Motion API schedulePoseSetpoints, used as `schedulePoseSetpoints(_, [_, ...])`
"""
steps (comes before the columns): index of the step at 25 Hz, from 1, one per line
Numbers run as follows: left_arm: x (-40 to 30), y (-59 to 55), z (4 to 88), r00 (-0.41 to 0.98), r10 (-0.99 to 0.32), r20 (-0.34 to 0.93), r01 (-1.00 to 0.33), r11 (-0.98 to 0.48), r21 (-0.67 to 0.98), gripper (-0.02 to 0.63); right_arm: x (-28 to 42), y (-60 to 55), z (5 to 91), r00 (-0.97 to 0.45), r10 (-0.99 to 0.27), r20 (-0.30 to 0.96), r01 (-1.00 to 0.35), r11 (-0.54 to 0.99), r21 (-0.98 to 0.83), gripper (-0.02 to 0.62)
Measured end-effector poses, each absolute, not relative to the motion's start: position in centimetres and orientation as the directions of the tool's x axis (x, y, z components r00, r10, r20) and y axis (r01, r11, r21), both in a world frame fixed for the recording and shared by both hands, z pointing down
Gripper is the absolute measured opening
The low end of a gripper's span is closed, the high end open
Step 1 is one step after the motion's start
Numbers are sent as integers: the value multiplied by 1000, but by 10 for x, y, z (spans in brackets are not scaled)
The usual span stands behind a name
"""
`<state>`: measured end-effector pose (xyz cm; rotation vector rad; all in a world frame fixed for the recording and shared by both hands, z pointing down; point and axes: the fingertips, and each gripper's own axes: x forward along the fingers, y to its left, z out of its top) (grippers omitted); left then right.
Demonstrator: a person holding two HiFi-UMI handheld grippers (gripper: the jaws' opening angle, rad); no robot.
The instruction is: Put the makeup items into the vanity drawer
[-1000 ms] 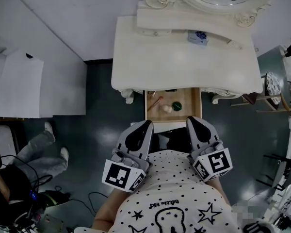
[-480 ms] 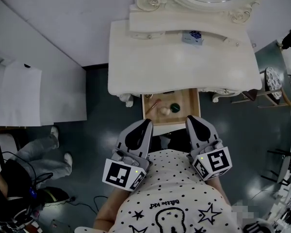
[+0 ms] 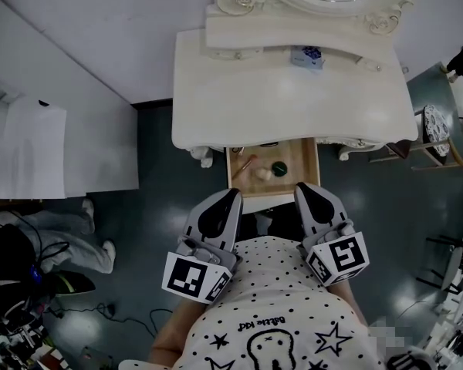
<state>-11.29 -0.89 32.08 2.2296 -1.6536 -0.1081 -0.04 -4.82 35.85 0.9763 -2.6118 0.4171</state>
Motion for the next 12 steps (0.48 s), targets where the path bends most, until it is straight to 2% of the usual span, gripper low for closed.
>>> schedulePoseSetpoints(12, [-142, -9, 307, 268, -956, 117, -926, -222, 307, -3, 1, -48, 355, -703, -595, 390, -679, 724, -122, 8])
